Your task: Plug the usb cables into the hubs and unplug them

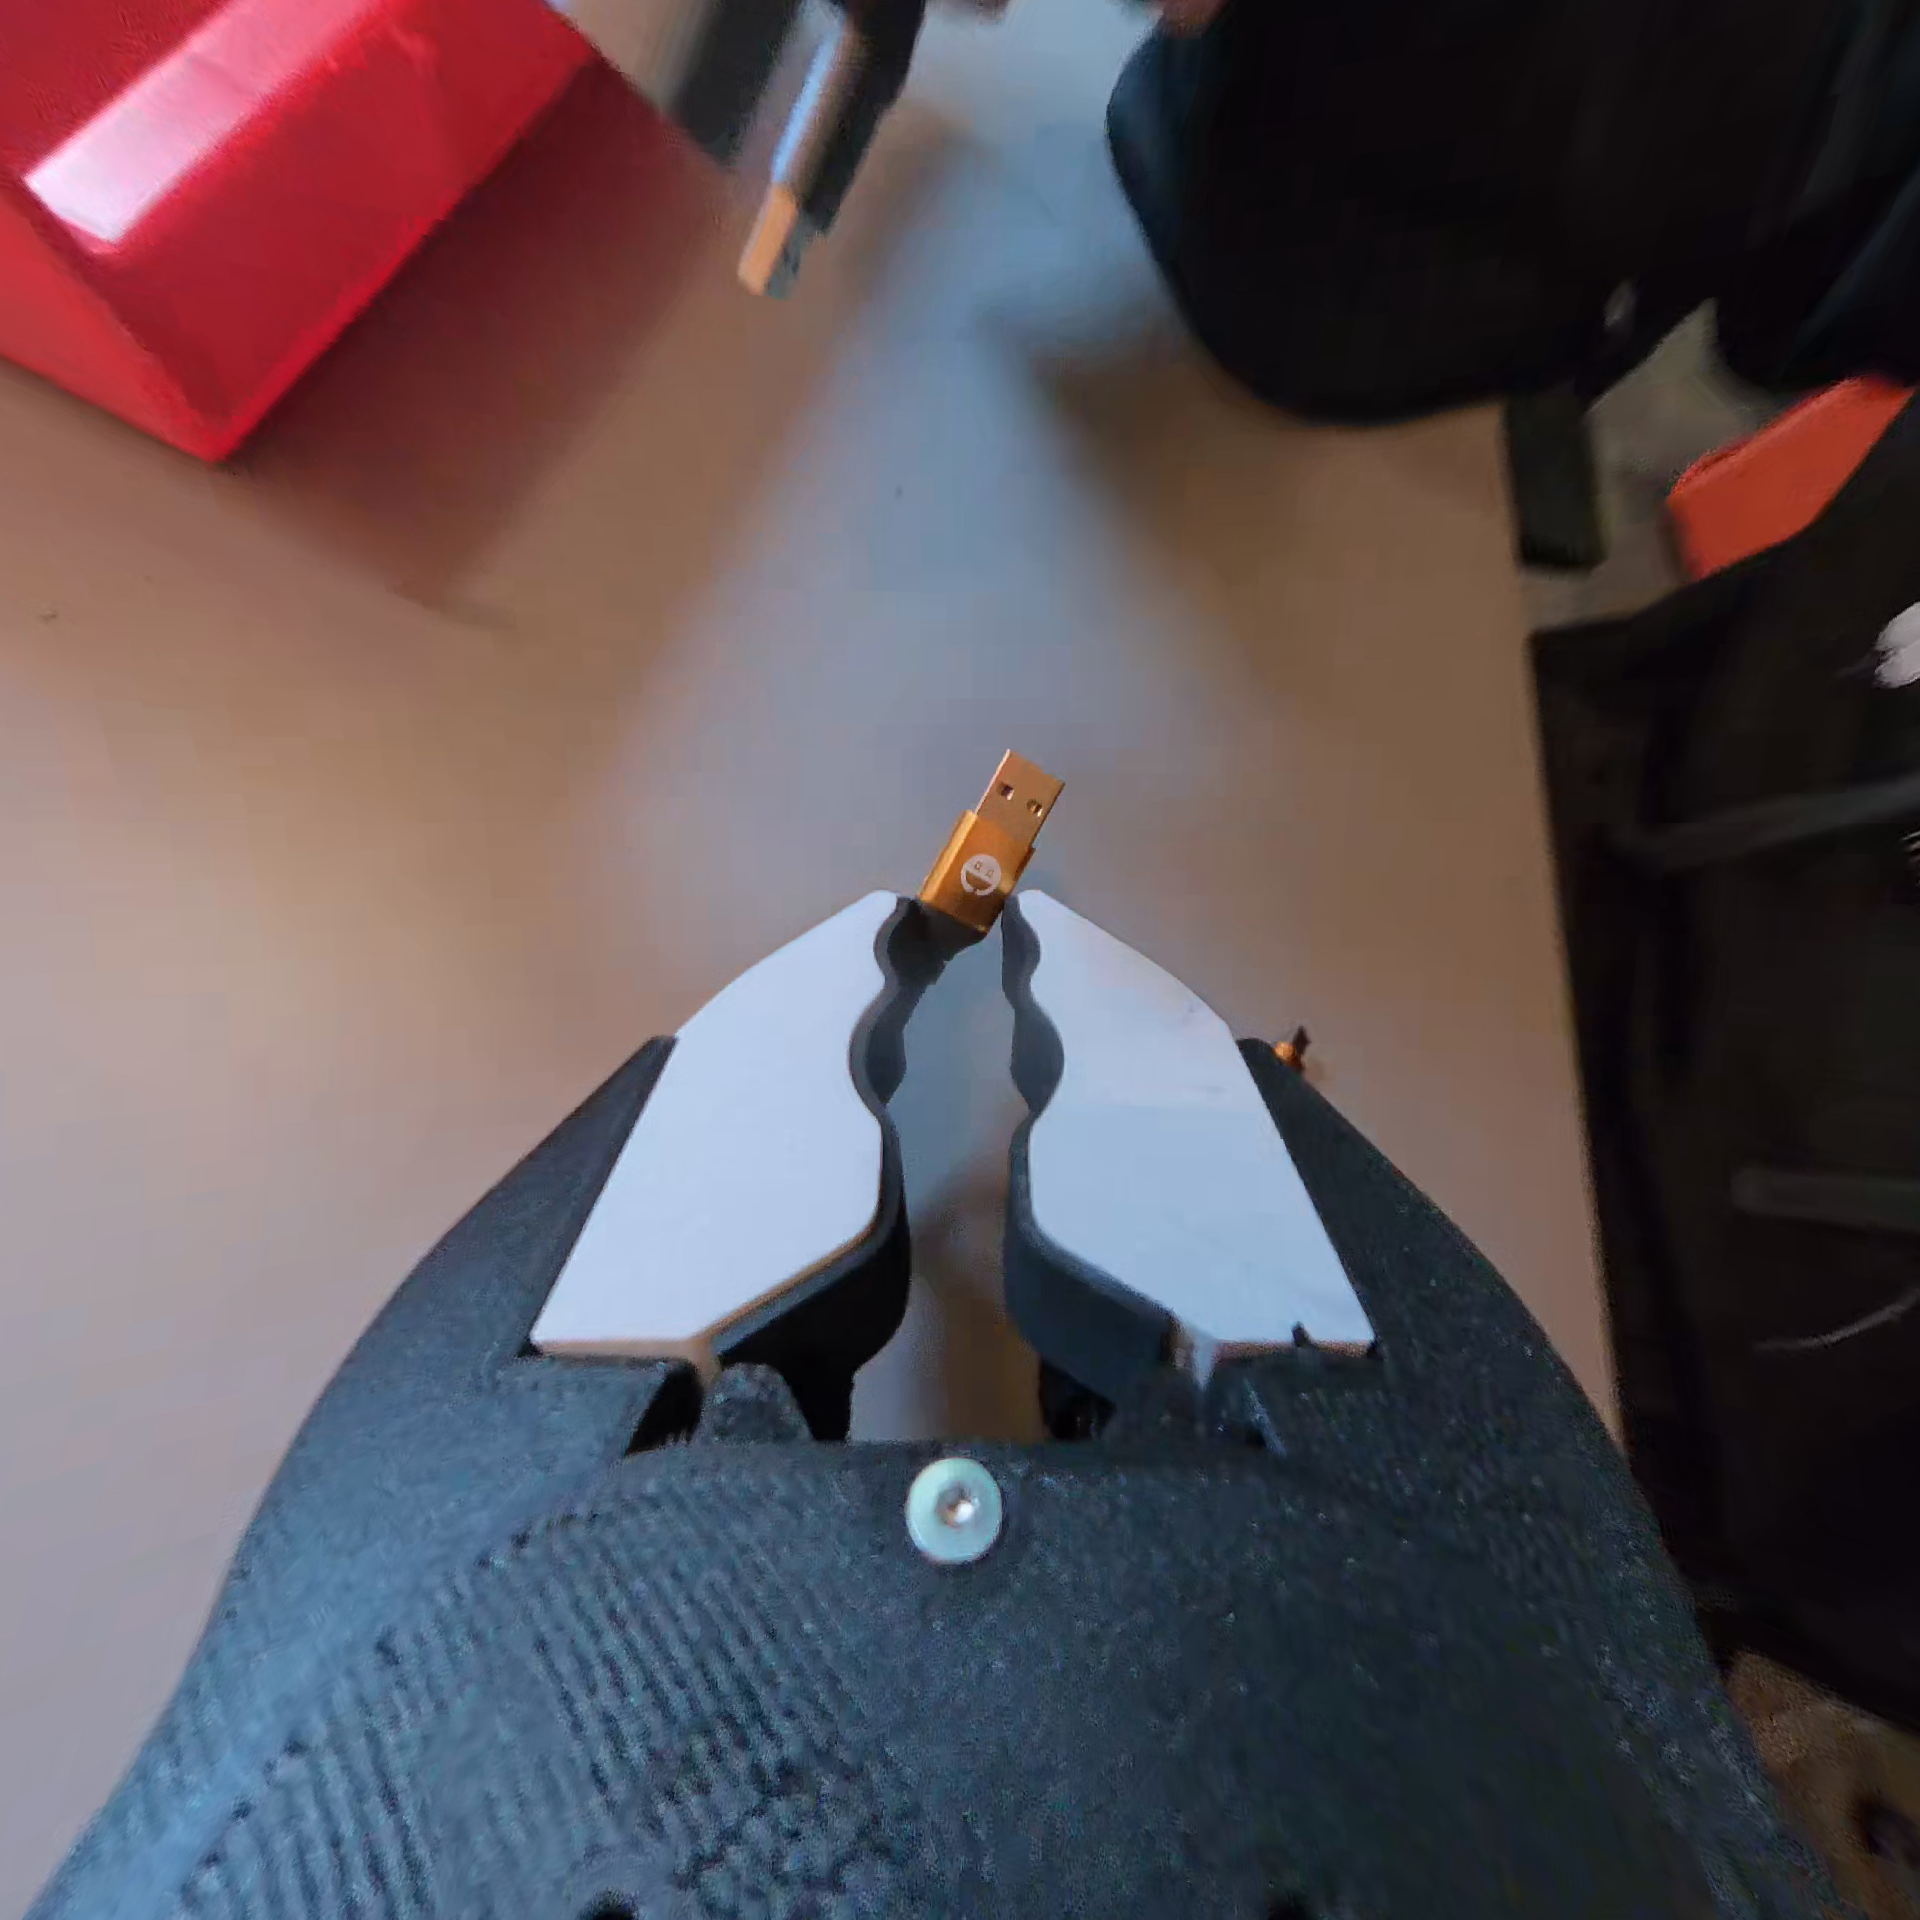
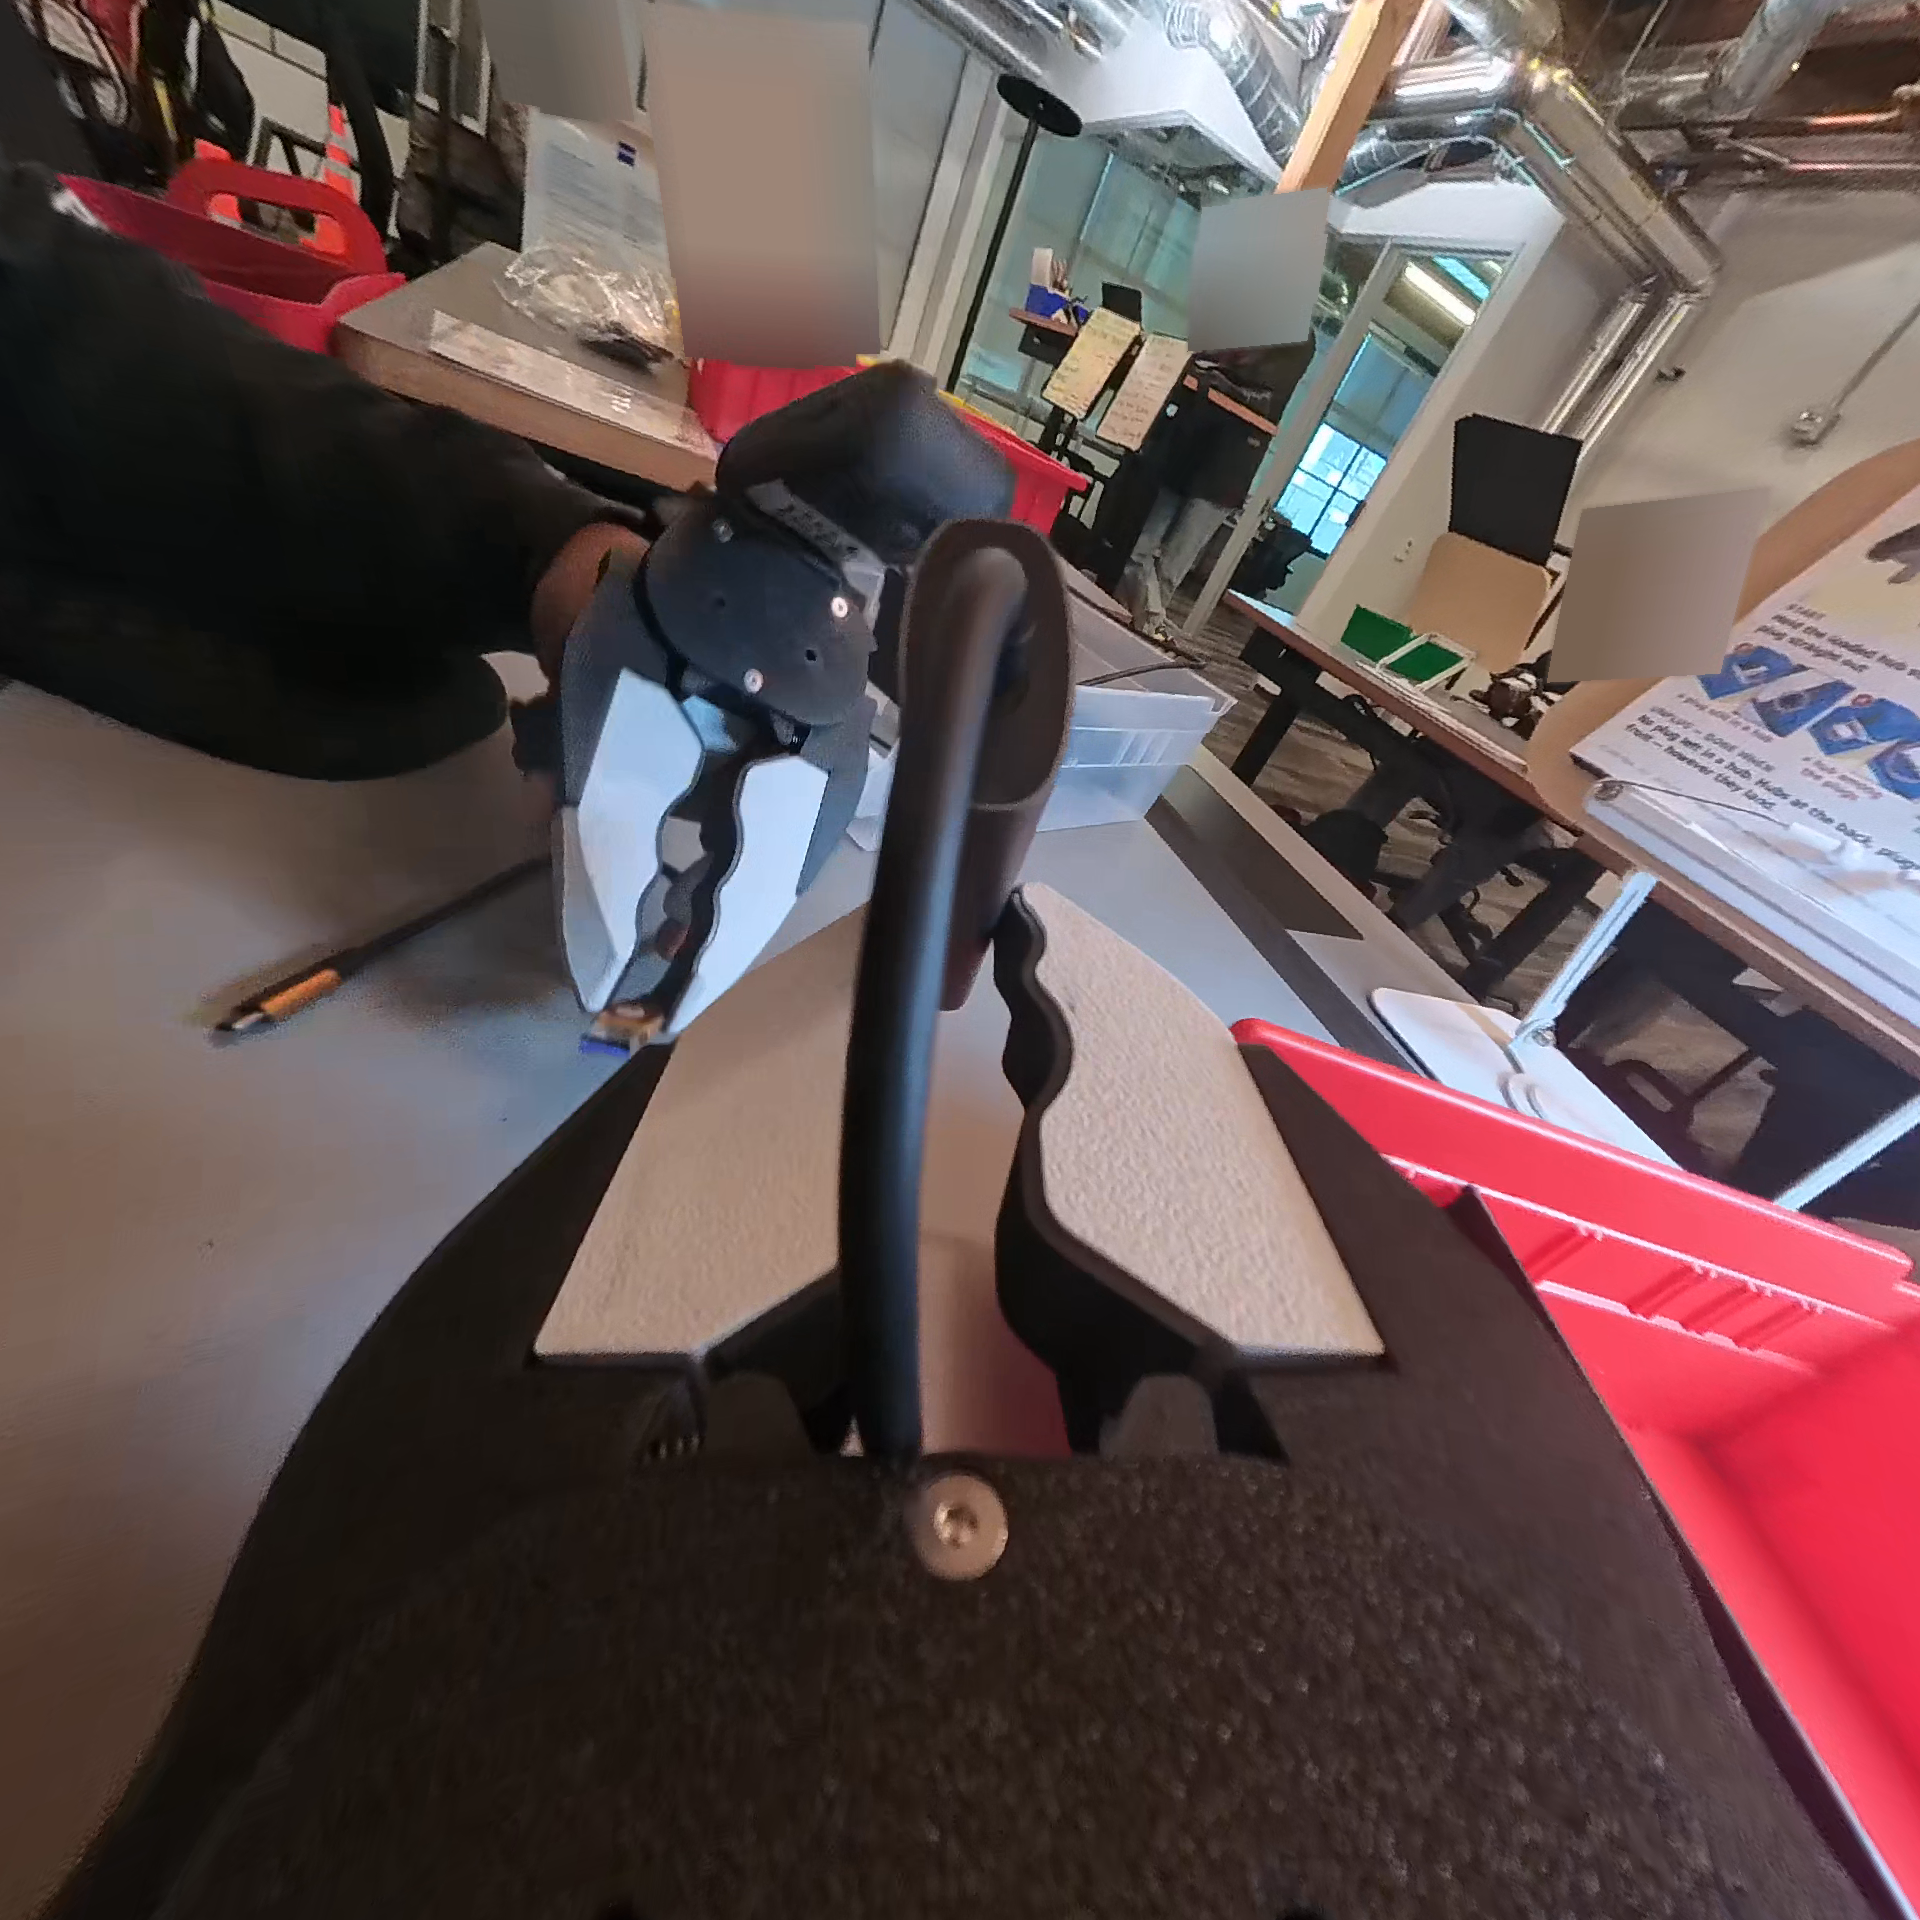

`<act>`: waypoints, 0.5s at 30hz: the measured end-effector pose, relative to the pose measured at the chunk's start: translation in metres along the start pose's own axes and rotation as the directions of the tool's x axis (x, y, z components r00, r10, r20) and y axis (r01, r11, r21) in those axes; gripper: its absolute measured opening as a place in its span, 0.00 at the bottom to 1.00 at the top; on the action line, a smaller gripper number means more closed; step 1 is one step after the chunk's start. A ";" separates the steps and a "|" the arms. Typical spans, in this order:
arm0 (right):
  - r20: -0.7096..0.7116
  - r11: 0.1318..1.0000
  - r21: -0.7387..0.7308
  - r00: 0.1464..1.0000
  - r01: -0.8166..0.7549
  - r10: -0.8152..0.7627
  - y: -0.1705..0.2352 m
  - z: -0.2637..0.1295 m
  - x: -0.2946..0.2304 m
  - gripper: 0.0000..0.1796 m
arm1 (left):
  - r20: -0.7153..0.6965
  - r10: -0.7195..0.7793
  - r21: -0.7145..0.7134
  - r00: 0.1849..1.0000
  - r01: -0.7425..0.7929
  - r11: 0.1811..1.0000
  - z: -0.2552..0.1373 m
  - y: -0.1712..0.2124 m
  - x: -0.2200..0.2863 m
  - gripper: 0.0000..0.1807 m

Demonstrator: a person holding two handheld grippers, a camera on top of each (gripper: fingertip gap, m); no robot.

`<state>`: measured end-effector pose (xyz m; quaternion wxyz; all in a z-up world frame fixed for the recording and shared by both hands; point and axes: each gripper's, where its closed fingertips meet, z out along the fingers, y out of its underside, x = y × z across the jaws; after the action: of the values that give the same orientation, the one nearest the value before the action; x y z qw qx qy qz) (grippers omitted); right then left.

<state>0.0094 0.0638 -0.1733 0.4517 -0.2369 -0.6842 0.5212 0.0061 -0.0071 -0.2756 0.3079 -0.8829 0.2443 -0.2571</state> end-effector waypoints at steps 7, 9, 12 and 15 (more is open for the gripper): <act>0.028 0.995 -0.055 0.997 0.078 -0.077 0.011 0.007 -0.013 0.09 | -0.208 -0.164 0.255 0.964 0.215 0.943 -0.028 -0.028 0.018 0.08; 0.036 0.991 -0.072 0.994 0.108 -0.106 0.014 0.010 -0.017 0.10 | -0.257 -0.187 0.296 0.948 0.262 0.918 -0.035 -0.031 0.019 0.08; 0.052 0.984 -0.095 0.988 0.152 -0.147 0.017 0.014 -0.025 0.10 | -0.303 -0.202 0.321 0.931 0.300 0.898 -0.038 -0.032 0.020 0.08; 0.070 0.978 -0.106 0.983 0.177 -0.171 0.019 0.017 -0.032 0.10 | -0.314 -0.204 0.325 0.927 0.307 0.895 -0.039 -0.031 0.020 0.08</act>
<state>0.0072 0.0365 -0.2041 0.4607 -0.1851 -0.7437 0.4476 0.0059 -0.0137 -0.2226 0.3945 -0.7902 0.1124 -0.4553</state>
